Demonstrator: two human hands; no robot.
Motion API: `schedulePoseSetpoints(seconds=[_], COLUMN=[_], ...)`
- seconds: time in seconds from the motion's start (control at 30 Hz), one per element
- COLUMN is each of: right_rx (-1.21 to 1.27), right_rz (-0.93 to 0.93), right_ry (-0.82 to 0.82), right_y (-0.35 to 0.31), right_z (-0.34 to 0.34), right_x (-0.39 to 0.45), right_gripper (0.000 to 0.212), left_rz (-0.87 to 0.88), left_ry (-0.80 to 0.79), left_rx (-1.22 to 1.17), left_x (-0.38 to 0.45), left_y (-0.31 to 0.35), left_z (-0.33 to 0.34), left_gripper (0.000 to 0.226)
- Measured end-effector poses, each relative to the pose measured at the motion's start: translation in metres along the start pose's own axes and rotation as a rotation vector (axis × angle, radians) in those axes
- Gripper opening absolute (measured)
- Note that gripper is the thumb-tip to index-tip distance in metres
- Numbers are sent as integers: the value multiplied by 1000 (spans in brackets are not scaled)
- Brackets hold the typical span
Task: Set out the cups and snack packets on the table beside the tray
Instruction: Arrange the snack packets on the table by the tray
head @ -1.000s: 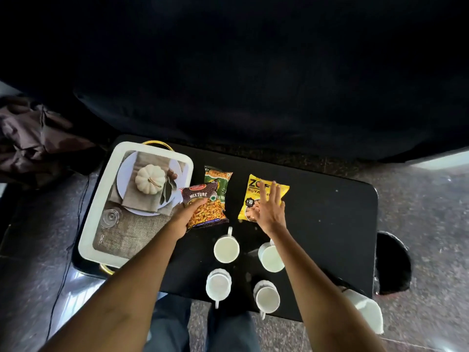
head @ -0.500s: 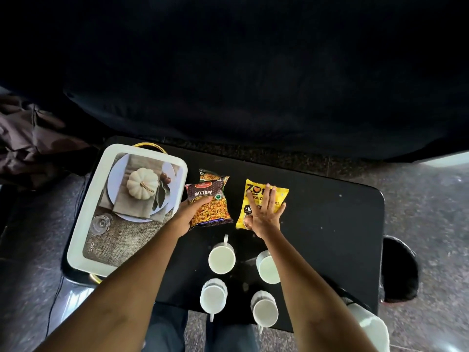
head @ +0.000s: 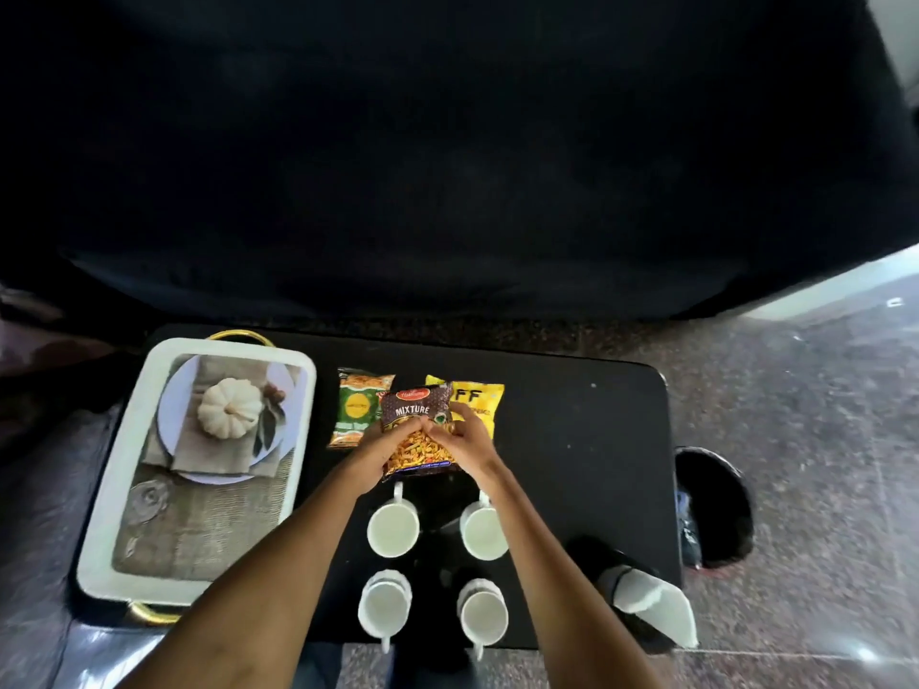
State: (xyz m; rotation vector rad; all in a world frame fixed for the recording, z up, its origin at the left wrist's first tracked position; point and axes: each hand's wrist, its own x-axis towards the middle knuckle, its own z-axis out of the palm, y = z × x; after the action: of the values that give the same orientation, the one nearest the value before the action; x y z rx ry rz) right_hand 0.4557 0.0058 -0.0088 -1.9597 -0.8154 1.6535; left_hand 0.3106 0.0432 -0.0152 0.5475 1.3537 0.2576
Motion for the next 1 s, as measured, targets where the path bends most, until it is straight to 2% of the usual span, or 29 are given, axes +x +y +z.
schedulePoseSetpoints(seconds=[0.03,0.1,0.13,0.23,0.3,0.4,0.5,0.6,0.7,0.83,1.0], right_rx=[29,124,101,9,45,74,-265,-585,-743,-850,-970], right_rz=[5,36,32,77,165,237,246,107,2,68,79], right_ry=[-4,70,118,366,529,556,516,548,526,397,291], right_y=[-4,18,15,34,58,90,104,101,95,101,104], right_z=[2,-33,-39,-74,-101,-124,-130,-120,-101,-92,-105], right_x=[2,7,9,13,14,15,19,14,14,23,34], right_gripper=[62,57,55,51,46,48,70,73,69,72,80], left_rz=[-10,-33,7,303,481,512,412,395,378,360,245], left_ry=[2,-28,14,226,274,187,38,54,126,87,34], left_rx=[3,147,227,545,869,1402,1735,1798,1745,1735,1729], left_x=[-1,10,8,13,22,38,49,54,59,65,68], left_y=[2,3,7,8,-2,-18,-24,-29,-29,-30,-22], left_z=[3,51,57,79,88,89,91,96,100,100,110], left_gripper=[57,64,58,35,33,61,86,93,95,86,81])
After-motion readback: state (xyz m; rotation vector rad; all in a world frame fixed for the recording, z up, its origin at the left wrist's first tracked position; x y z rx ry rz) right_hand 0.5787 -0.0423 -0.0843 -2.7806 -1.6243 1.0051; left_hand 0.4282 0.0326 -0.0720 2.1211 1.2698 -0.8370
